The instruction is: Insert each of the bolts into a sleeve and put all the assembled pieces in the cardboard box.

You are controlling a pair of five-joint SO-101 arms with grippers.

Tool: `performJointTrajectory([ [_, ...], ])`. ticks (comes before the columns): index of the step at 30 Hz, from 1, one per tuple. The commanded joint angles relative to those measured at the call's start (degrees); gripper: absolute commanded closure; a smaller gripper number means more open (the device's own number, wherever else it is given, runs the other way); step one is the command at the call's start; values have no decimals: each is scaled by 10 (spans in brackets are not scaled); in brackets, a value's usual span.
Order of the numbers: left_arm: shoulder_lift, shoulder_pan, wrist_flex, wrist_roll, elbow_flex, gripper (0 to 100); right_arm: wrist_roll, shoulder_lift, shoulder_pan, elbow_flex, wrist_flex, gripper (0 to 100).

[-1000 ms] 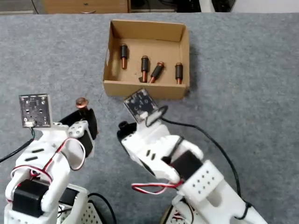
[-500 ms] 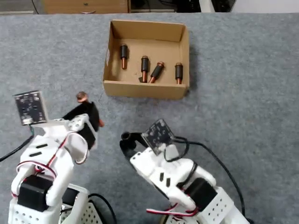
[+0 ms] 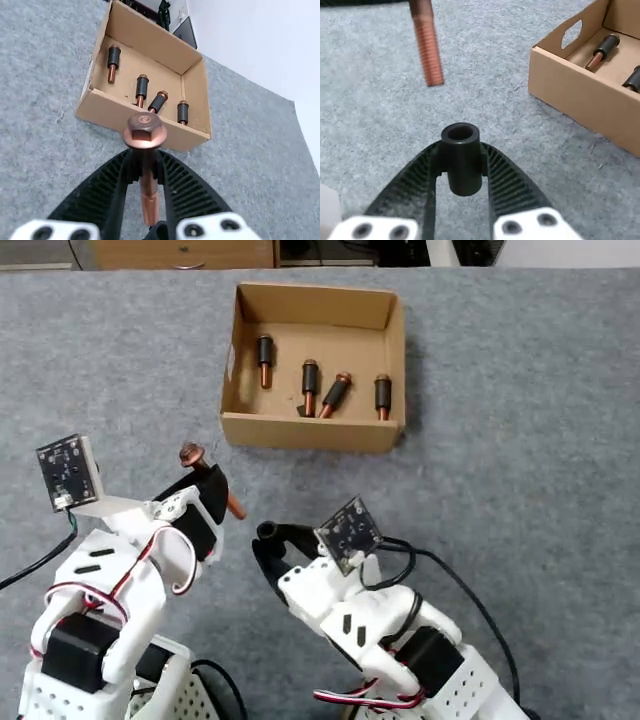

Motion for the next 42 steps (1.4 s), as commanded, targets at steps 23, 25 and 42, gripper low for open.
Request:
performJointTrajectory([
  [23,-203,101,-38,-89,118,982,-11,-7,-28,-27,26,998],
  [25,-203,101,-35,-89,116,982,-11,-7,-29,-28,26,998],
  [42,-206,101,22,-72,81,982,-11,-14,-48,-36,33,998],
])
